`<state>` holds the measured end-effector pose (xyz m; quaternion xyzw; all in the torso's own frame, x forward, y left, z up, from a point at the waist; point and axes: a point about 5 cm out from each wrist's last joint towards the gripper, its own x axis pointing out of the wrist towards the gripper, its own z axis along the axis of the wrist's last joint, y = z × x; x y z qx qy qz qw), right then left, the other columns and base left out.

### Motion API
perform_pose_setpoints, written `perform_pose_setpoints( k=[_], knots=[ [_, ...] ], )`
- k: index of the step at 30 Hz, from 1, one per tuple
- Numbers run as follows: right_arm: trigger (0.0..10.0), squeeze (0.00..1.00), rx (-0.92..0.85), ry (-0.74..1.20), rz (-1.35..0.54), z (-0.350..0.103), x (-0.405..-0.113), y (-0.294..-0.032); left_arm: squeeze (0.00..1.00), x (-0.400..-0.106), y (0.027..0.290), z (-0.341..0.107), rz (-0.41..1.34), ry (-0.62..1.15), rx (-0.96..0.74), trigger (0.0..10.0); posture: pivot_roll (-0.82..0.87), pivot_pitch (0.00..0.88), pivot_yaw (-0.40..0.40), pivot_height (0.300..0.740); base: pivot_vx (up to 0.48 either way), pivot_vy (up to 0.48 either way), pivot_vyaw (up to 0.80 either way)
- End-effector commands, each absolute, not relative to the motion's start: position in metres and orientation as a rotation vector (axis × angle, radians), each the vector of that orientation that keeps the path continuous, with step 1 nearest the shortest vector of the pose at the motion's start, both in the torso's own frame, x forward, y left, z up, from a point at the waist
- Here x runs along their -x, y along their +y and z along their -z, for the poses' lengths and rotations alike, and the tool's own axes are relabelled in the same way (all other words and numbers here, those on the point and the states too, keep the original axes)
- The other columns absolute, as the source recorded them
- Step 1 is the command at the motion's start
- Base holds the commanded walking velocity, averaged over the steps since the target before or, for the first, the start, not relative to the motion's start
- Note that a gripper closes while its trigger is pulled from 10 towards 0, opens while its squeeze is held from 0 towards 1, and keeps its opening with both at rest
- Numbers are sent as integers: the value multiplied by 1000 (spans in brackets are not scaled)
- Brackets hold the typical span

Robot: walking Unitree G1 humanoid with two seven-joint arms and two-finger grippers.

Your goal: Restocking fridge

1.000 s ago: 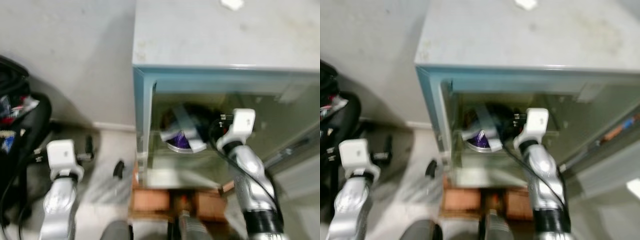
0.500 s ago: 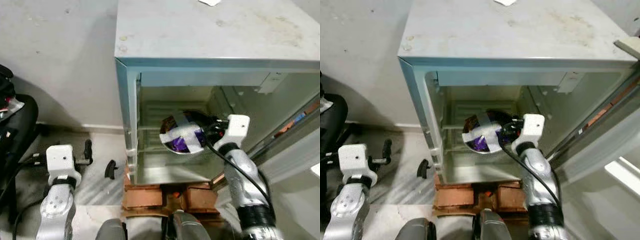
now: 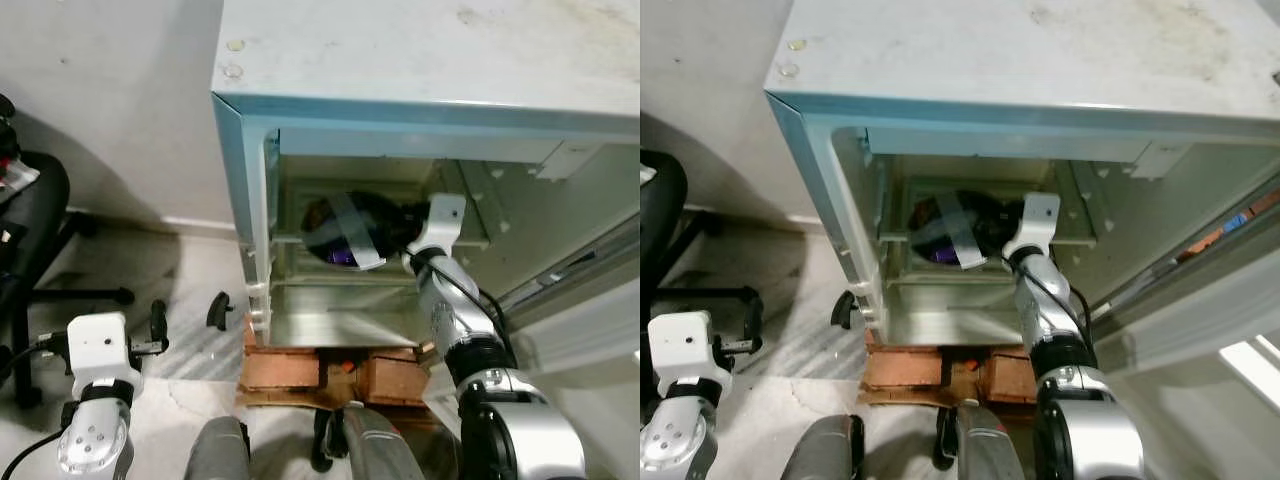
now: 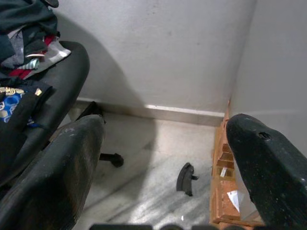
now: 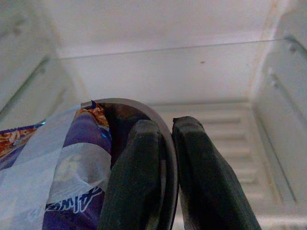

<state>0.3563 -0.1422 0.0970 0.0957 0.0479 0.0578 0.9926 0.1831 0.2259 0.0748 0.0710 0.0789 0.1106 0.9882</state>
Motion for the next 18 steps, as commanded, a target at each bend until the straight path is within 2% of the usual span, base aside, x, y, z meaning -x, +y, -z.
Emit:
perform_pose_setpoints(
  k=[1, 11, 13, 18],
  knots=[
    [10000, 0, -204, 120, -60, -92, -358, -151, 0, -176, 226, -74, -239, 180, -147, 10000, 260, 292, -112, 740, 0, 0, 0],
    [10000, 0, -286, 145, 42, -109, -378, -129, 0, -161, 231, -80, -277, 201, -157, 10000, 320, 330, -146, 740, 0, 0, 0],
    [10000, 0, -297, 146, 19, -116, -381, -108, 0, -159, 230, -82, -282, 203, -159, 10000, 331, 338, -153, 740, 0, 0, 0],
    [10000, 0, -327, 153, -21, -120, -381, -85, 0, -157, 229, -83, -287, 210, -154, 10000, 337, 342, -162, 740, 0, 0, 0]
  ],
)
